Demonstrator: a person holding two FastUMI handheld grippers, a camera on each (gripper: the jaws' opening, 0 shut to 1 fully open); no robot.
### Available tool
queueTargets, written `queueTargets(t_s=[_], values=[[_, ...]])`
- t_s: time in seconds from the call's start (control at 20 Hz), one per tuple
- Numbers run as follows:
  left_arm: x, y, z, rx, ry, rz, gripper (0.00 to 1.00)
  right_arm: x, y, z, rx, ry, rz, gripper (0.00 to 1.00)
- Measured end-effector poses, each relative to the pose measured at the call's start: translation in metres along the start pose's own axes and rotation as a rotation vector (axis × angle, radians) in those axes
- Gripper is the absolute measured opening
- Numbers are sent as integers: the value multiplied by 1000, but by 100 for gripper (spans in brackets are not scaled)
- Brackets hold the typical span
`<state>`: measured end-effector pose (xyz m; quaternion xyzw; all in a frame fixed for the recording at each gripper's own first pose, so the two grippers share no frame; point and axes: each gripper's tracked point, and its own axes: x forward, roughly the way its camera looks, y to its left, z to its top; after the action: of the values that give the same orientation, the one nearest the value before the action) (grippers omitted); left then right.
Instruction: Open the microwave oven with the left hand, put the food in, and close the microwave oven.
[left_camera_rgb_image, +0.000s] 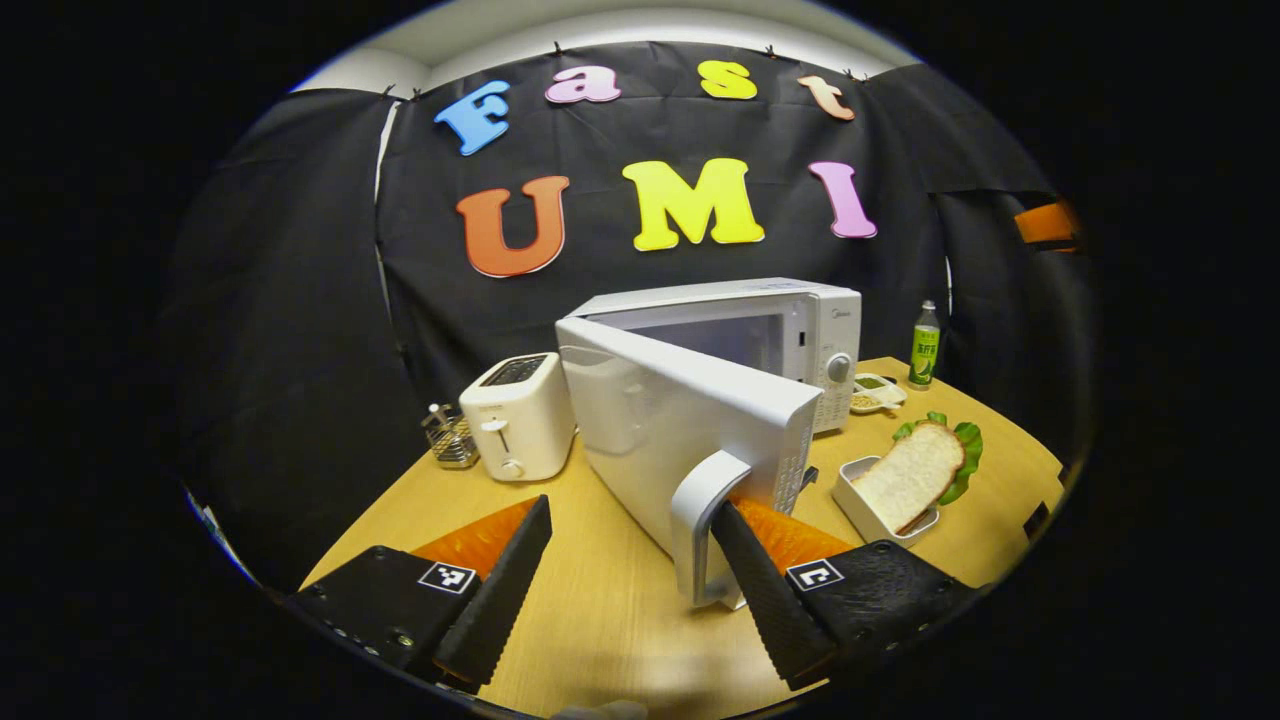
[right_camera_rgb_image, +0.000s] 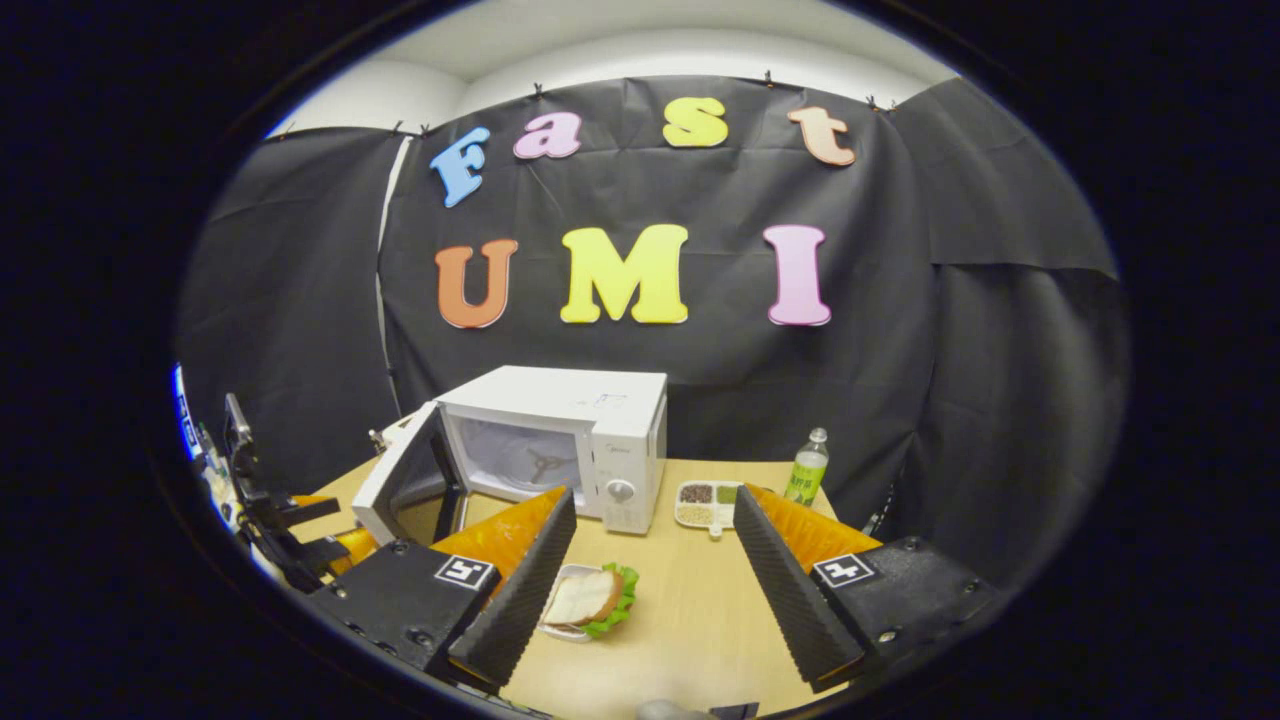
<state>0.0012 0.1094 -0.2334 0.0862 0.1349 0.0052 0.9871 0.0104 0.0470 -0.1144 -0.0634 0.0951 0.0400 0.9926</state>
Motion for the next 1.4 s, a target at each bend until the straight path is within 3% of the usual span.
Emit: queueTargets(t_s=[0.1,0.15,0.2,0.25,0.3,0.35,0.4,0.45,0.6,0.65,0.7,0.75,0.9,0.95,1.05,1.1,1.15,1.25,1.3,1.35,1.4], values=[[-9,26,-4,7,15,45,97,6,6,-13,-1,20,14,100],[-15,39,-6,9,22,68,97,12,8,-21,-5,35,22,92],[-21,50,-10,10,30,89,100,17,10,-28,-5,49,28,100],[-25,59,-12,10,28,106,97,22,11,-36,-4,63,34,100],[-30,71,-12,9,26,128,97,29,12,-45,-4,82,39,92],[-34,81,-12,5,26,144,97,36,13,-57,-4,107,43,100],[-37,87,-12,1,24,159,97,42,14,-67,-4,134,50,92],[-41,94,-9,-3,19,172,96,50,14,-80,0,161,55,92],[-49,103,-5,-14,10,192,96,72,13,-120,4,249,72,92],[-53,104,-4,-18,10,195,96,78,9,-135,15,290,72,100],[-55,104,-3,-22,9,194,96,84,11,-146,43,316,90,100],[-57,103,-1,-22,5,194,97,90,13,-159,70,358,101,93],[-67,101,3,-16,6,203,97,107,21,-192,158,465,158,89],[-69,100,4,-18,8,207,97,111,26,-199,201,497,185,96],[-76,100,8,-31,8,220,97,121,38,-210,325,562,250,75],[-80,99,10,-38,10,229,96,124,40,-217,381,602,254,78],[-84,98,12,-42,10,239,96,128,41,-220,434,627,259,65],[-92,96,16,-52,9,256,97,133,46,-219,538,649,281,51],[-95,95,16,-61,14,268,97,134,47,-218,571,660,293,40],[-99,93,16,-69,19,283,96,133,48,-217,593,671,307,41],[-102,92,16,-78,26,302,96,132,48,-215,607,679,324,35]])
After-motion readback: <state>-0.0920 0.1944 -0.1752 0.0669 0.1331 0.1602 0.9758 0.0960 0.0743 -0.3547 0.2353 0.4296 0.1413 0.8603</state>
